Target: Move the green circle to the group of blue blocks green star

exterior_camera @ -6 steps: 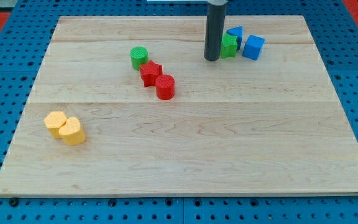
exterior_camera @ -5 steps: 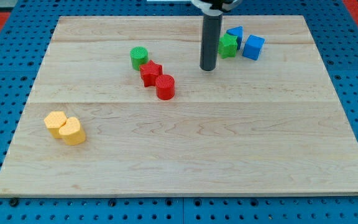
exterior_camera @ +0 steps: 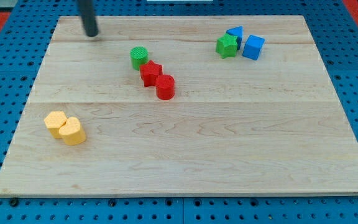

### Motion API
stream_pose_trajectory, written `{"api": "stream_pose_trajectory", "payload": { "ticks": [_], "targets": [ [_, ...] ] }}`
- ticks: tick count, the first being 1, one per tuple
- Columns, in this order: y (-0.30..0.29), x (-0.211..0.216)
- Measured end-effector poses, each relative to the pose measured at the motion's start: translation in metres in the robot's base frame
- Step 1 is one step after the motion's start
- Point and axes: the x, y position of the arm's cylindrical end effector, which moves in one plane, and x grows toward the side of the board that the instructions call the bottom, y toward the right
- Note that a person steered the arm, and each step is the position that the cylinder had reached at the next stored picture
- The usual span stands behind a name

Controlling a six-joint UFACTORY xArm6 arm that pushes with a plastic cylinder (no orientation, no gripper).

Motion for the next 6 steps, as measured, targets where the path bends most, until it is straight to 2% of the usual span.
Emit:
{"api": "stream_pose_trajectory", "payload": {
  "ticks": [1, 2, 3, 4, 5, 6],
  "targets": [
    [0.037, 0.067],
    [0.139, 0.04],
    [0.237, 0.041],
    [0.178, 0.062],
    [0.195, 0.092],
    [0.278, 0.085]
  ]
}}
